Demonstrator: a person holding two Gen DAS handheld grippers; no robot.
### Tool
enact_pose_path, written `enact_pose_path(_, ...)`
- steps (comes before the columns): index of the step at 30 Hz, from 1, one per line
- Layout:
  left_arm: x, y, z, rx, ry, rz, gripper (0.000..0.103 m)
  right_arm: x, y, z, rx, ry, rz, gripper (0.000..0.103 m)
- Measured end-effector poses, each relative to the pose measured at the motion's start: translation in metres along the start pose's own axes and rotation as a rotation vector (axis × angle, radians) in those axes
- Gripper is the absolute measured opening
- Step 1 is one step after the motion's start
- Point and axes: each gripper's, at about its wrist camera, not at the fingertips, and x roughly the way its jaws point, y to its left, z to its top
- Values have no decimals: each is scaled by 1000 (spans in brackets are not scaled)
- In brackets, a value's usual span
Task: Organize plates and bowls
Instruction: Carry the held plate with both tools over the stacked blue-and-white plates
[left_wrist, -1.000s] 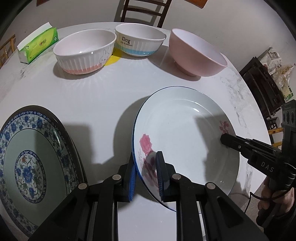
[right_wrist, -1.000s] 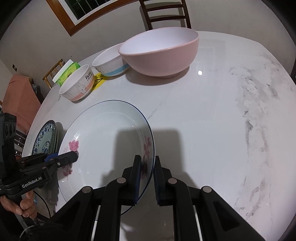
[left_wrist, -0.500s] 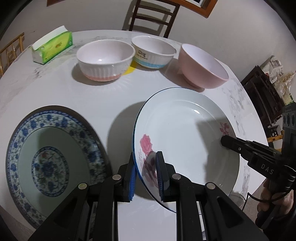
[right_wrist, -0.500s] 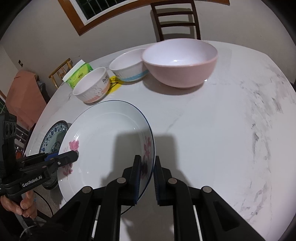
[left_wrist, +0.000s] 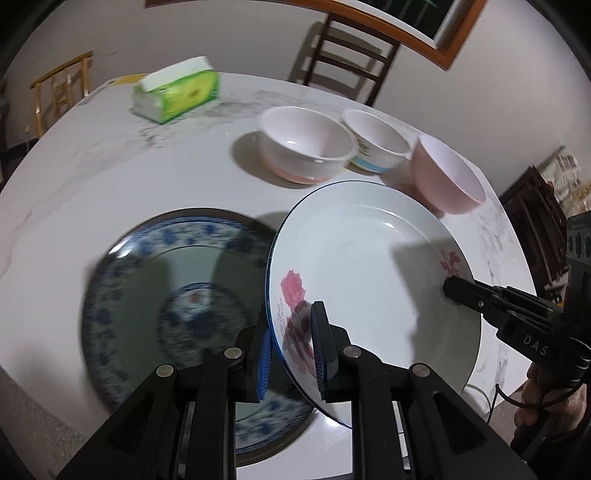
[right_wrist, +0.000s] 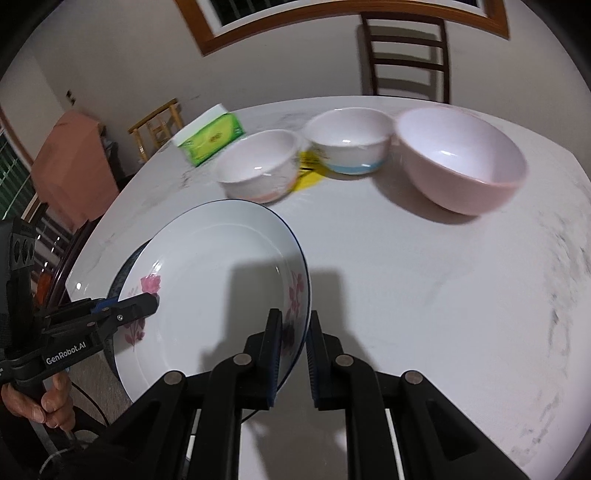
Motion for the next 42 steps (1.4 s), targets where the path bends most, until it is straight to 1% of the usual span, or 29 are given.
enact_pose_path(7,-21,44,-8,-64,-25,61,16,22,42,7,-57,32,56,13)
enact_pose_path(11,-25,65,-15,-107,-19,91,16,40,62,9,-85,66,81,13)
enact_pose_path(16,-23,85,-21,-144,-1,110,16,57,77,8,-97,99,98,13)
enact_pose_path(22,-19,97,-22,-167,13,119,16,68,83,10,-102,119,107,13)
enact_pose_path(31,-12,102,-21,-179,34,127,16,74,86,9,-99,134,108,13)
enact_pose_path(38,-10,105,-21,-188,43,140,18,77,90,9,-116,133,94,14)
enact_pose_path(42,-9,104,-19,-194,44,152,18,77,96,7,-149,126,79,16)
